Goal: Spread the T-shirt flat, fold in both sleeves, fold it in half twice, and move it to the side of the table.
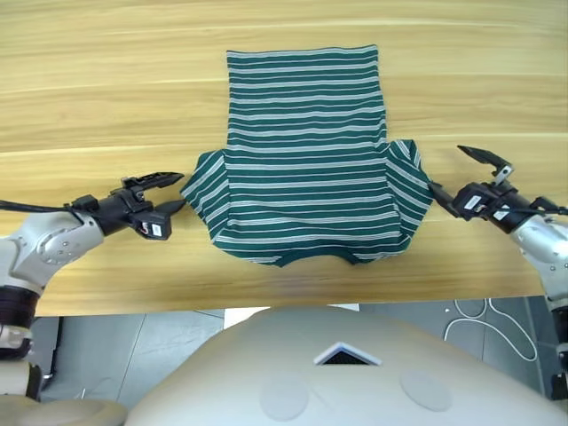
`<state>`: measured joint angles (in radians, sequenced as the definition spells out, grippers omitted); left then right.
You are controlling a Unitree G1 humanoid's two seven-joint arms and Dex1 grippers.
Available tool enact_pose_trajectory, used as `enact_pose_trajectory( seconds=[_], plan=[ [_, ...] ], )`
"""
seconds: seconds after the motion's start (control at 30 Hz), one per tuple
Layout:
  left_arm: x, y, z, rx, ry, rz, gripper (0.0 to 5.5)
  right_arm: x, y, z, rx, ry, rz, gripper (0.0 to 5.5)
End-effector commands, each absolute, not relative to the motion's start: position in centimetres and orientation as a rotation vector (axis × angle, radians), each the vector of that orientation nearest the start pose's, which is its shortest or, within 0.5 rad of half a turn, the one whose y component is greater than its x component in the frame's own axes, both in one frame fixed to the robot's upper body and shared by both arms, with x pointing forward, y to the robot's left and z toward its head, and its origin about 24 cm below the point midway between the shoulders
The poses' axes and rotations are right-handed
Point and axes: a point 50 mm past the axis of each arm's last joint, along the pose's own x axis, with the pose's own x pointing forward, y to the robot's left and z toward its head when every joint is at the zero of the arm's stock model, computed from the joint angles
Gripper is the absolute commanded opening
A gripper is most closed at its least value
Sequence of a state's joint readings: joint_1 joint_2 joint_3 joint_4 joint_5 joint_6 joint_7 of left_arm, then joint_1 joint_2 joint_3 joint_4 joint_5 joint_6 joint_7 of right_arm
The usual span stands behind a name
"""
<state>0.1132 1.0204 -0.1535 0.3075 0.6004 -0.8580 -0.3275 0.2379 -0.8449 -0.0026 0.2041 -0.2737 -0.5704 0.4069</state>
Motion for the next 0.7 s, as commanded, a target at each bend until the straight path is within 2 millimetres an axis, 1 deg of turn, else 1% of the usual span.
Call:
enact_pose_trajectory(
  seconds=[0.03, 0.13, 0.23, 0.47, 0.7],
  plan=[
    [17.8, 27.9, 2.4, 1.431, 0.103, -1.142, 2.21, 18.6, -28.1, 4.0, -1.08, 0.15, 0.707, 4.27],
    [17.7, 27.5, 2.3, 1.414, 0.079, -1.155, 1.62, 18.5, -27.9, 4.0, -1.08, 0.145, 0.713, 4.27],
    [17.2, 26.7, 2.4, 1.373, 0.044, -1.185, 1.13, 18.4, -27.8, 4.1, -1.08, 0.143, 0.716, 4.27],
    [17.6, 26.9, 2.4, 1.375, 0.048, -1.173, 0.01, 18.3, -27.8, 4.0, -1.08, 0.144, 0.713, 4.27],
    [18.3, 27.6, 2.8, 1.387, 0.049, -1.115, 0.01, 18.4, -27.6, 3.9, -1.079, 0.143, 0.716, 4.27]
  ],
)
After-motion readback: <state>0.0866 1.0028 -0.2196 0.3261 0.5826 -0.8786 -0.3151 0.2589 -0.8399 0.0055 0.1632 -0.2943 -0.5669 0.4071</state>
